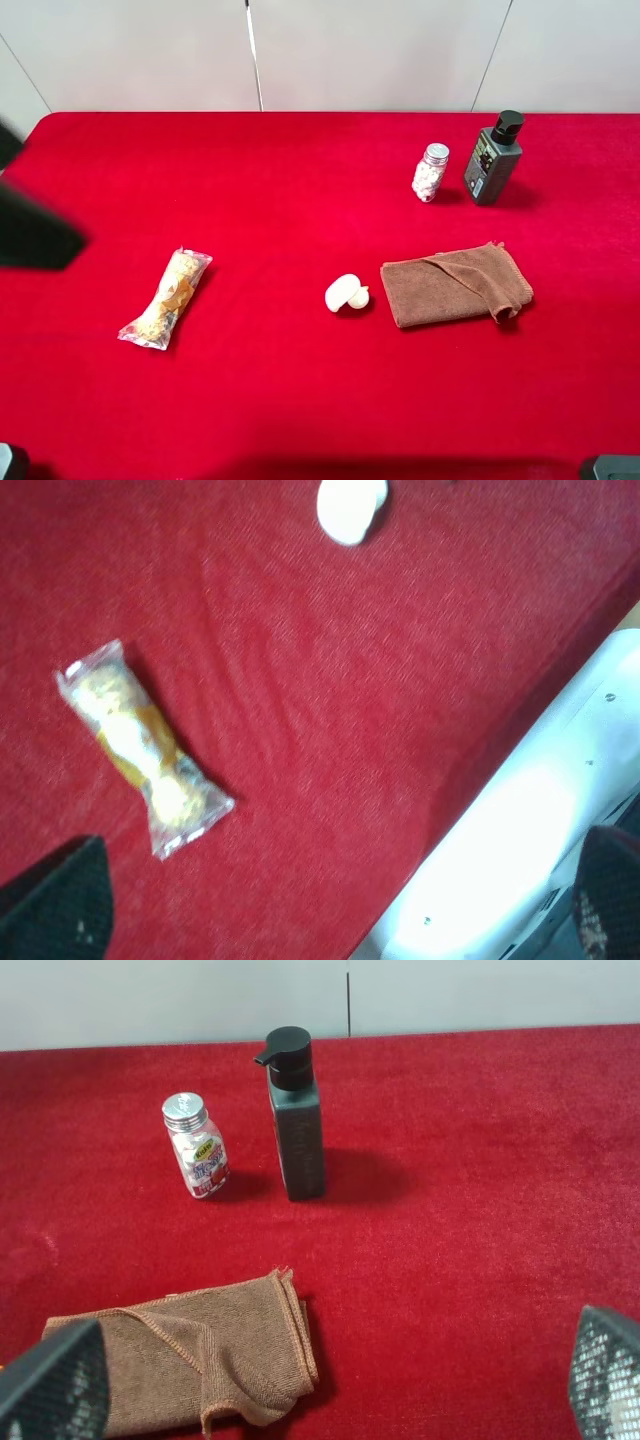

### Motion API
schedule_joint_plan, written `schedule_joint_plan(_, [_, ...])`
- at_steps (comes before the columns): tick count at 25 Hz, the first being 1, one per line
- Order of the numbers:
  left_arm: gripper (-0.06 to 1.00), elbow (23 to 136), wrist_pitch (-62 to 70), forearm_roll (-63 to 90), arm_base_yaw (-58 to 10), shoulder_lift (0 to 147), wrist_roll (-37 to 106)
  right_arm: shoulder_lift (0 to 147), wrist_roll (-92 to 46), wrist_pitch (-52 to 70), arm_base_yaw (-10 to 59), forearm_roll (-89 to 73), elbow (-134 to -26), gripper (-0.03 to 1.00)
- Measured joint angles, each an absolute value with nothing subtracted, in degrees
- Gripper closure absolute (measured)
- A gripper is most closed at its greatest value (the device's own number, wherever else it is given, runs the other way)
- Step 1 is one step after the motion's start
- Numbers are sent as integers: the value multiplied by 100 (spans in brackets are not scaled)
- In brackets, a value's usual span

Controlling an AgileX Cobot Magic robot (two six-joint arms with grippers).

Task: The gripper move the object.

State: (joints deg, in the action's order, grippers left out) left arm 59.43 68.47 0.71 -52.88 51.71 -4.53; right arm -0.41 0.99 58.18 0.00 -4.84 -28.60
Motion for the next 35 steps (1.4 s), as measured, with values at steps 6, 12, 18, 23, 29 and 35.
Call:
schedule_joint_plan(6, [4,4865,6852,0,-4428,3736,-453,-41,99,5818,0,-484,-2860,27])
schedule_joint_plan(12, [4,3932,6788,0,-3072,2491,-453,-41,99,5818,0,-484,-2860,27])
schedule_joint_plan(18, [4,3183,6310,0,-1787,1267,-317,-41,99,5818,0,-484,-2860,27])
schedule_joint_plan(23, [4,2835,6133,132,-1024,591,261,-41,99,5818,0,-484,-2860,27])
schedule_joint_plan(29, [4,2835,6109,303,-441,0,781,-41,99,5818,0,-484,-2860,27])
schedule_joint_plan(35, [4,2835,6115,308,-389,-24,850,-41,99,5818,0,-489,-2860,27])
